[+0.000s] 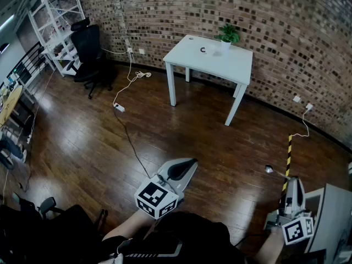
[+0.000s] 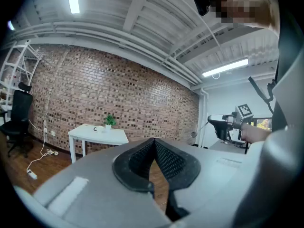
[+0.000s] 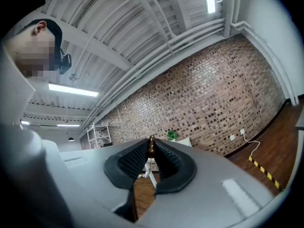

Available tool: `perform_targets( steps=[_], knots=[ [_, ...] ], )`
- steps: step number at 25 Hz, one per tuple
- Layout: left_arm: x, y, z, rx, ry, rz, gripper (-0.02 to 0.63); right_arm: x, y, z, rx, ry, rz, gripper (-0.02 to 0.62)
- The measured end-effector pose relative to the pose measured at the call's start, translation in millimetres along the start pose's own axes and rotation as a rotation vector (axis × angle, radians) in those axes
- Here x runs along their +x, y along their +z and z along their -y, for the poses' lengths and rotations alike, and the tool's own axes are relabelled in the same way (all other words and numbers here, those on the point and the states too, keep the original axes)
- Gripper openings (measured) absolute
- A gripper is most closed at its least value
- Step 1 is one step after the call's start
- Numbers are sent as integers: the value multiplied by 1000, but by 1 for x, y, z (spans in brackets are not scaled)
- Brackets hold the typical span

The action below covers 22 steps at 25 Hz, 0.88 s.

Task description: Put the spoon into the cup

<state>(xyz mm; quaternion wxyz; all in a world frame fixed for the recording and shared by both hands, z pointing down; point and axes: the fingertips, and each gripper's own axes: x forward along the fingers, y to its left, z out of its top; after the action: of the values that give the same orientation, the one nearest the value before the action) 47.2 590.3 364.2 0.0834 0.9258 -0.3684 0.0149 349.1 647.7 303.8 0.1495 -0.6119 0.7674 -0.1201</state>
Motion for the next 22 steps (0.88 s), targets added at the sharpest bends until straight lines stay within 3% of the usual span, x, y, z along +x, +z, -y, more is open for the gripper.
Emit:
perform_targets(
  steps=[5, 13, 22],
  knots=[
    [12, -3, -21, -8, 8, -12, -6, 34, -10, -8, 1, 11, -24, 44],
    [47, 7, -55, -28, 99, 7, -6, 103, -15, 2, -22, 125, -61, 44],
    [106, 29, -80, 7, 151, 11, -6, 183, -7, 22, 1, 235, -75, 44]
  ],
)
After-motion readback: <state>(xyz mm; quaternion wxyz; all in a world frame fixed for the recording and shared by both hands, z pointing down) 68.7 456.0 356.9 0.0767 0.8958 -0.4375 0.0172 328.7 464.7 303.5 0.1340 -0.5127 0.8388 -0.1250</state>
